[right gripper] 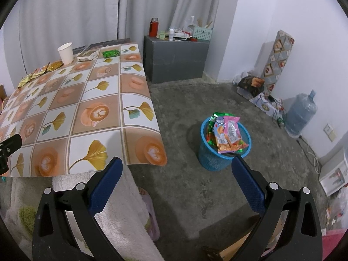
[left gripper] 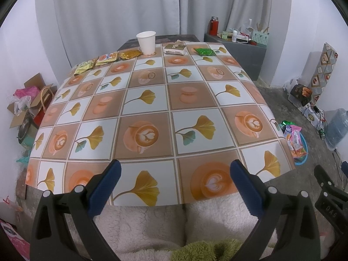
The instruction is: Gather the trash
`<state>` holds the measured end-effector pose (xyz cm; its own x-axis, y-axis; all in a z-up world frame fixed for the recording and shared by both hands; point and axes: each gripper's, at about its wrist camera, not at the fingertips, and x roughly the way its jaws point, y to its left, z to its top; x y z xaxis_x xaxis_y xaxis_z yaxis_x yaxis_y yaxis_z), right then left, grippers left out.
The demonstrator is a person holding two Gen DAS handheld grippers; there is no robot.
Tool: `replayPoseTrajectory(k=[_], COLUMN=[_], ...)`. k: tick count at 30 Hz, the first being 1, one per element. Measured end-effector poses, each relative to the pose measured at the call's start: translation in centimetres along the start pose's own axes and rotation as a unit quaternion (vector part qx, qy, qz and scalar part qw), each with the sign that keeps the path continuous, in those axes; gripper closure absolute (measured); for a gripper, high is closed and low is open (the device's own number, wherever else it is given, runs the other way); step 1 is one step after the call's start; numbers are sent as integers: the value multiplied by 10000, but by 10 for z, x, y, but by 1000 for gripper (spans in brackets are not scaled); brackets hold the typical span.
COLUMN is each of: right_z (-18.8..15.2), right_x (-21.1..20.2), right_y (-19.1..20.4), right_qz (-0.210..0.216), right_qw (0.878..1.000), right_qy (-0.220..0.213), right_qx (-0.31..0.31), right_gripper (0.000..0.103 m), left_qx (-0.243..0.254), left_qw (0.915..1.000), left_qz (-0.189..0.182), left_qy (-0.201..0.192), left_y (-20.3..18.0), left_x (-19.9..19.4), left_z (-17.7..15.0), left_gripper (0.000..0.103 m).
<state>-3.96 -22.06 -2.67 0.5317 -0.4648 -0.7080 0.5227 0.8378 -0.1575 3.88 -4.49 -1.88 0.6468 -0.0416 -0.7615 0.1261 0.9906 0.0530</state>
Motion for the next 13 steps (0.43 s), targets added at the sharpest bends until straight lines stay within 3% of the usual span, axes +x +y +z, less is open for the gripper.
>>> replayPoseTrajectory(k=[13], right_z=[0], right_x=[-1], right_y=[0], right_qz=[2], right_qw=[10000], right_qy=[-2], right_qx=[16], right_gripper=[7], left_qx=[0], left_qw=[10000], left_qz=[-11], left_qy=[30], left_y=[-1], left_x=[1], left_z=[0], left_gripper=[5])
